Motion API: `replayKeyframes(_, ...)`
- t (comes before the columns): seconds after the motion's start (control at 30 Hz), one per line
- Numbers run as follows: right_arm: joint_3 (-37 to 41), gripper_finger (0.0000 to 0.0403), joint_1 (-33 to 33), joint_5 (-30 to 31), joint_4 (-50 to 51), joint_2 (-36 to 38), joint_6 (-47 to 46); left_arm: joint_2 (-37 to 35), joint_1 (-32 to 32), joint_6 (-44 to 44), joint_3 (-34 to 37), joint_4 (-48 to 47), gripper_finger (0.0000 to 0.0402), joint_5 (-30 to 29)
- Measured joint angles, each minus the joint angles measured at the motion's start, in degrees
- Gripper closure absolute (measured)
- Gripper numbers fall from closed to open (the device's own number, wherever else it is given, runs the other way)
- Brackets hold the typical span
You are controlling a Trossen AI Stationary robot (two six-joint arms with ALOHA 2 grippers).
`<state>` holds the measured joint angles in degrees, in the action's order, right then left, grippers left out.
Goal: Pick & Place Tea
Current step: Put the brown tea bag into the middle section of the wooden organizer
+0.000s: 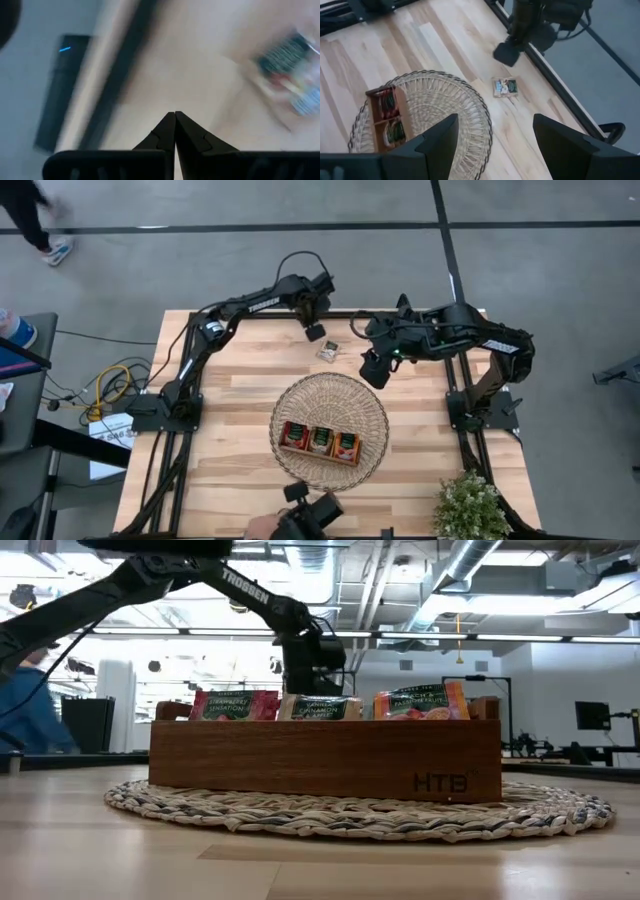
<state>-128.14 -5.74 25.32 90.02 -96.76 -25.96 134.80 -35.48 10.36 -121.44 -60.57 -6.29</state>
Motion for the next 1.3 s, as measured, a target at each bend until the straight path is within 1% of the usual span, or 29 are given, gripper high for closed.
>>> replayKeyframes(0.03, 0.0, 0.0154, 0.0, -0.32, 0.0, -0.03, 0.0, 0.0, 0.25, 3.1, 0.59, -0.5, 0.0401, 1.39)
replayKeyframes(0.07, 0.0, 0.0154, -0.04, -0.59, -0.02, 0.0, 0.0, 0.0, 0.52, 6.67, 1.16, -1.08, 0.0401, 1.37)
replayKeyframes(0.17, 0.0, 0.0154, -0.28, -1.06, 0.0, 0.18, 0.56, 0.0, 1.44, 15.1, 3.06, -2.21, 0.0401, -1.13)
replayKeyframes(0.33, 0.0, 0.0154, -0.28, -1.63, 0.0, 0.18, 2.21, 0.0, 2.49, 24.38, 4.86, -1.69, 0.0401, -0.2)
replayKeyframes(0.37, 0.0, 0.0154, -0.27, -1.99, 0.0, 0.18, 2.39, 0.0, 2.7, 26.09, 4.99, -1.37, 0.0401, 0.6)
replayKeyframes(0.43, 0.0, 0.0154, 0.26, -3.26, -0.04, 0.18, 2.45, 0.0, 3.15, 30.67, 5.04, -1.19, 0.0401, 4.19)
replayKeyframes(0.57, 0.0, 0.0154, 2.21, -5.35, -0.6, 0.14, 2.46, -0.09, 3.97, 44.09, 5.04, -0.88, 0.0401, 9.33)
replayKeyframes(0.67, 0.0, 0.0154, 3.94, -6.51, -1.46, -0.05, 1.37, -0.09, 4.07, 50.64, 5.04, 0.13, 0.0401, 13.53)
replayKeyframes(0.77, 0.0, 0.0154, 5.51, -9.07, -2.43, -0.06, 0.04, -0.09, 3.82, 52.29, 5.04, 3.84, 0.0401, 15.08)
replayKeyframes(0.9, 0.0, 0.0154, 6.87, -10.37, -2.45, -0.06, -1.09, -0.11, 3.32, 54.53, 5.04, 8.72, 0.0401, 18.16)
replayKeyframes(1.0, 0.0, 0.0154, 7.73, -10.61, -2.49, -0.06, -1.09, -0.02, 3.09, 54.76, 5.2, 8.97, 0.0401, 19.69)
replayKeyframes(1.17, 0.0, 0.0154, 9.17, -12.87, -3.31, -0.06, -0.87, 0.35, 2.29, 56.47, 8.14, 8.6, 0.0401, 22.55)
replayKeyframes(1.3, 0.0, 0.0154, 10.04, -13.64, -3.52, -0.06, -0.55, 0.42, 1.62, 56.91, 9.24, 10.57, 0.0401, 24.22)
